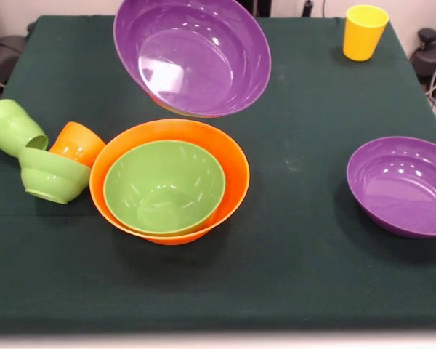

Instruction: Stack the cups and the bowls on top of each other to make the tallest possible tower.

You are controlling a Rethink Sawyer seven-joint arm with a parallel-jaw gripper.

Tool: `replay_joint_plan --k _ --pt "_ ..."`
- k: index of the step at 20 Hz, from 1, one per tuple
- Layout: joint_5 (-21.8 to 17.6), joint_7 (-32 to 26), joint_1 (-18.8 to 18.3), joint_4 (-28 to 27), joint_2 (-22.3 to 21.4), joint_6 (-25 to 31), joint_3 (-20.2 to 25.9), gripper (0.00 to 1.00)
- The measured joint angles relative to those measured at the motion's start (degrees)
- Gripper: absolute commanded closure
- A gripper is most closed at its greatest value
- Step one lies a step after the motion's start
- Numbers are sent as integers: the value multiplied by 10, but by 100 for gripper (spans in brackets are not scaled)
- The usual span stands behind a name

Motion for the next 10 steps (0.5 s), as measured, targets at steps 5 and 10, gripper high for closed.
replay_joint_plan --k 5,10 --pt "-25 0 -8 -10 4 -7 21 100" --pt "-52 0 -26 -25 23 -16 47 100"
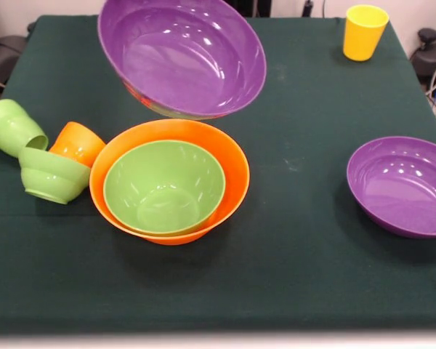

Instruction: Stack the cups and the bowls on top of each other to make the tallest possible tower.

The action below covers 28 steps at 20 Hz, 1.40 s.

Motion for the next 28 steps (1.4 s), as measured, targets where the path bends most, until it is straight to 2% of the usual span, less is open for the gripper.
replay_joint_plan --k 14,22,28 --pt "-79 -18 -92 -10 89 -10 70 100" --pt "-125 -30 -104 -9 100 -27 82 100" --pt "-158 -30 -104 -7 100 -85 82 100"
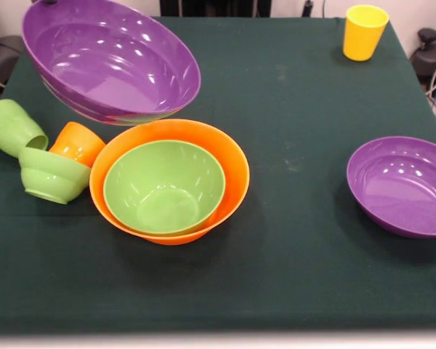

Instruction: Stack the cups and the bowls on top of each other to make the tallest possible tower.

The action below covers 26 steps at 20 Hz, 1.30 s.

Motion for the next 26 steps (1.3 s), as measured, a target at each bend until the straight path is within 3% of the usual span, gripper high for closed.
replay_joint_plan --k 12,26 --pt "-33 0 15 3 0 -87 0 100" --pt "-34 0 31 5 3 -164 -12 100"
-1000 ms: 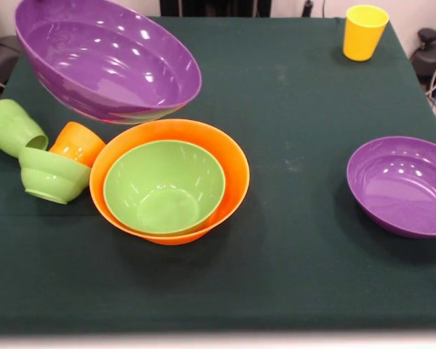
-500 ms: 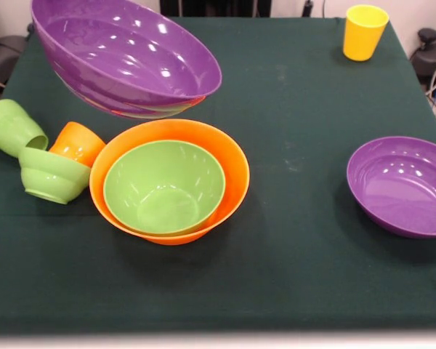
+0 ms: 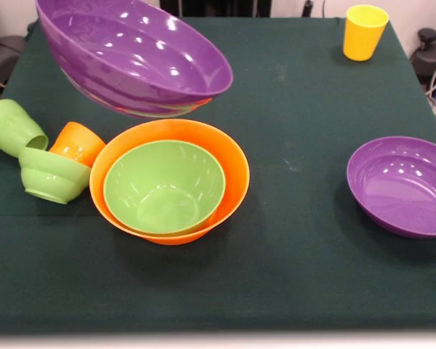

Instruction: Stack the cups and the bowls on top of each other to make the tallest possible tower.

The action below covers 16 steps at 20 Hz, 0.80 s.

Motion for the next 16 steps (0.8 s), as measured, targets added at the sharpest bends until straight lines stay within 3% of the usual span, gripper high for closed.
replay_joint_plan --k 10,16 --pt "3 0 -3 1 44 -9 3 100" --pt "3 0 10 1 47 -42 -10 100"
